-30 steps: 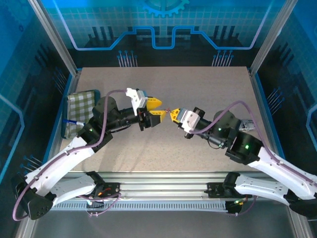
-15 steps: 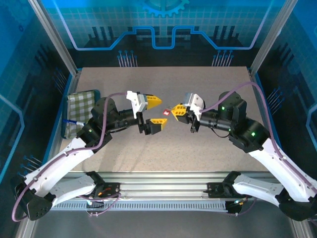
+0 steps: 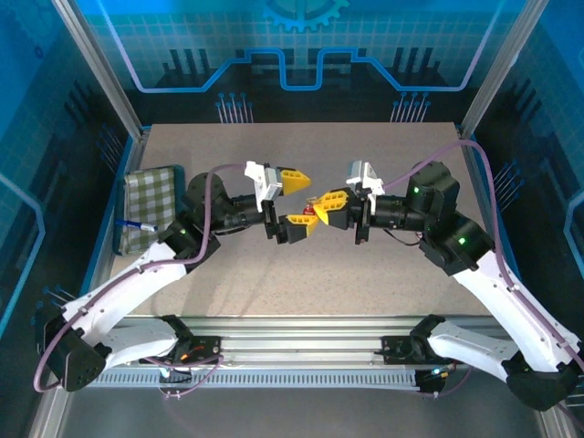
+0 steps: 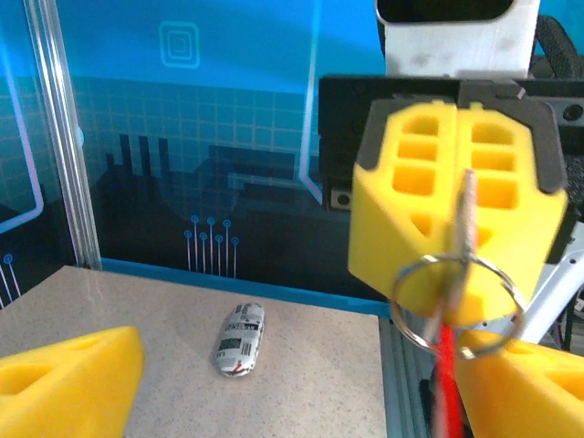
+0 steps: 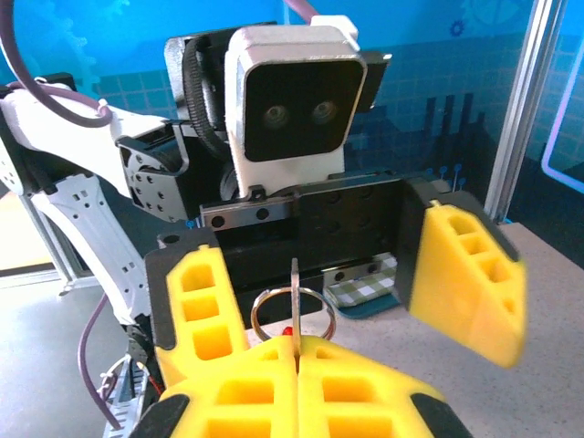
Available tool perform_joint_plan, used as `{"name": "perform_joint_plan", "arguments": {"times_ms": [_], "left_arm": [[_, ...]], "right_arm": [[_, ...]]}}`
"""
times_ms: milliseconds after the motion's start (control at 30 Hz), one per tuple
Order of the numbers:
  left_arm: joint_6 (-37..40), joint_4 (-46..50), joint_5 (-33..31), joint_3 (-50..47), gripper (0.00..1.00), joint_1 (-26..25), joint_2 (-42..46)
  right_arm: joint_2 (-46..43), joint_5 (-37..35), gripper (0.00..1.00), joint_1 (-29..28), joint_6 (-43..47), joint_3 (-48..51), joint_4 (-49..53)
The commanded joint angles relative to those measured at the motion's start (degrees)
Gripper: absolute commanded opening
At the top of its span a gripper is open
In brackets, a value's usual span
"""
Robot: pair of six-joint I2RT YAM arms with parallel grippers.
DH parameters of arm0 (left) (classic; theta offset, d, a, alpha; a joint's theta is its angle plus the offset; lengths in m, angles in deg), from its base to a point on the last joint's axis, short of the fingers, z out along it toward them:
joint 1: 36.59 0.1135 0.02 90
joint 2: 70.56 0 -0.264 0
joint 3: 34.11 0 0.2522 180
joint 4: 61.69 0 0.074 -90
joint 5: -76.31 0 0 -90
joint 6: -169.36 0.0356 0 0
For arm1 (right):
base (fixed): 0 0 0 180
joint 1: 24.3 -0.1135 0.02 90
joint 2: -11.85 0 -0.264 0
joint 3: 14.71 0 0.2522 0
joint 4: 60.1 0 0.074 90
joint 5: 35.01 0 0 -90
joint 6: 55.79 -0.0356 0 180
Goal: Remove the keys from the keyring
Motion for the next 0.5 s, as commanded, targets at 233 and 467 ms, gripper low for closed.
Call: {"name": "perform_joint_plan", "arguments": {"times_ms": [233, 467], "left_arm": [[-0.6, -3.2, 4.2, 4.6, 0.79, -0.4, -1.7], [-0.6, -3.1, 5.6, 5.6, 0.57, -0.8, -1.4]], "right_arm": [[-0.3, 4.5, 0.0, 2.6, -4.6, 1.6, -5.2], [0.6, 6.7, 0.0, 4.6, -7.5, 2.9, -7.4]]}}
